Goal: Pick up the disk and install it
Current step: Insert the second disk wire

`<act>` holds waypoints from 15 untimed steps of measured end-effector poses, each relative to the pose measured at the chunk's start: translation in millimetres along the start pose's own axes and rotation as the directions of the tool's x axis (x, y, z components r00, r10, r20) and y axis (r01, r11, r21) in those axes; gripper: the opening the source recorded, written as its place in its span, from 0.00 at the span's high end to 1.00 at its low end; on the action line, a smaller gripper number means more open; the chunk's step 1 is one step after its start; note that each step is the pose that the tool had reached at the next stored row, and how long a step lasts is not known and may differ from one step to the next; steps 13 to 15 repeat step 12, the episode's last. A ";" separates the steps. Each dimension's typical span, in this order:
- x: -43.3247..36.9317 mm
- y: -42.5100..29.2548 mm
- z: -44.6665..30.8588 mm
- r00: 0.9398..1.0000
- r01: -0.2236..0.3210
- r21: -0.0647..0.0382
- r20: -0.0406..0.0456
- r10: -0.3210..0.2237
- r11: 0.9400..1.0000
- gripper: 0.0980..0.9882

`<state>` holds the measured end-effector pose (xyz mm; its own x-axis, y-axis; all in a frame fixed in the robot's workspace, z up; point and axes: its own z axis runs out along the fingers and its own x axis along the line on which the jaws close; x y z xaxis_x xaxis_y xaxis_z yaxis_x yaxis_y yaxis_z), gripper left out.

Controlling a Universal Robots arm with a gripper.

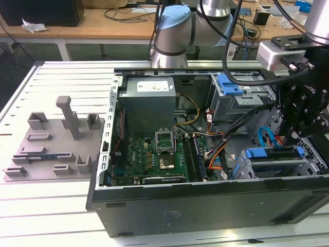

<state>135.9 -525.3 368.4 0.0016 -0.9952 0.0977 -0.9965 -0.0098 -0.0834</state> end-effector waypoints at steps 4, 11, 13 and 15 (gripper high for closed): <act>0.0 0.0 0.0 1.000 0.000 0.000 0.000 0.000 1.000 0.78; 0.0 0.0 0.0 1.000 0.000 0.000 -0.001 0.000 1.000 0.78; 0.0 0.0 0.0 1.000 0.000 0.000 -0.001 0.000 1.000 0.99; 0.0 0.0 0.0 1.000 0.000 0.000 -0.001 0.000 1.000 0.99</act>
